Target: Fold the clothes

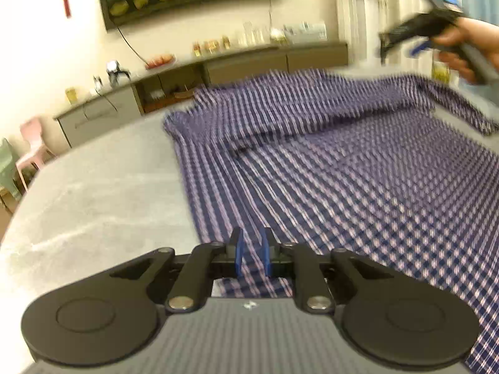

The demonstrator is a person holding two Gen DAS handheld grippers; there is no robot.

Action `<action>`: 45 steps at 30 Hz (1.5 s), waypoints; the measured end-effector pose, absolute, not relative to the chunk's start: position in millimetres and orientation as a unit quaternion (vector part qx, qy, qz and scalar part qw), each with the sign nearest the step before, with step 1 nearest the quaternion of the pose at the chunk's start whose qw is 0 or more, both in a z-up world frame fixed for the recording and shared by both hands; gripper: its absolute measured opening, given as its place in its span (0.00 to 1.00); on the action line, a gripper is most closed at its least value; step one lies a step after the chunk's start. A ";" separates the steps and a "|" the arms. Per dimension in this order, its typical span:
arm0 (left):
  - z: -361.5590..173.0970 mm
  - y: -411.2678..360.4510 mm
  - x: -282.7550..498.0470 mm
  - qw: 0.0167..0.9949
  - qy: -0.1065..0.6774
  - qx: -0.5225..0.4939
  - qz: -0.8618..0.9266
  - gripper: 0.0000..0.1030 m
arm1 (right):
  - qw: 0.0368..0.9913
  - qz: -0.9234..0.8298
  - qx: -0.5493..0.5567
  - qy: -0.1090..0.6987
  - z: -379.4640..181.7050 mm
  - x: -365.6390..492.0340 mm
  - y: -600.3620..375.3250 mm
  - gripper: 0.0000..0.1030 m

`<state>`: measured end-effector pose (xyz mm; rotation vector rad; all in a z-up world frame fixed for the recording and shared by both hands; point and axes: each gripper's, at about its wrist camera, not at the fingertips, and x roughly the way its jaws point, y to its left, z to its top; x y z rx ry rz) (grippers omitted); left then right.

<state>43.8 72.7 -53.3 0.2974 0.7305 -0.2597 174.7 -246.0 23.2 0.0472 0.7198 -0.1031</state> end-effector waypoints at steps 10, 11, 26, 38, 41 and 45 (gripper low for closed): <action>-34.7 69.3 48.1 0.918 0.377 0.071 -0.097 0.17 | 0.926 -0.036 0.116 0.359 -45.4 140.0 -309.0 0.90; -31.1 71.0 50.4 0.919 0.378 0.057 -0.094 0.18 | 0.926 -0.029 0.124 0.356 -45.2 147.0 -310.2 0.90; 5.8 67.6 79.9 0.910 0.349 -0.155 -0.159 0.38 | 0.961 0.100 0.009 0.258 15.9 102.1 -224.6 0.01; -3.9 48.6 79.7 0.898 0.364 -0.161 -0.186 0.48 | 0.954 0.056 -0.134 0.263 -23.5 84.7 -172.3 0.34; -6.3 49.0 78.4 0.900 0.365 -0.155 -0.182 0.49 | 0.957 0.036 -0.099 0.271 -36.7 99.1 -187.1 0.48; -9.4 46.7 78.9 0.897 0.372 -0.149 -0.186 0.49 | 0.956 0.017 -0.072 0.283 -41.2 103.7 -203.5 0.53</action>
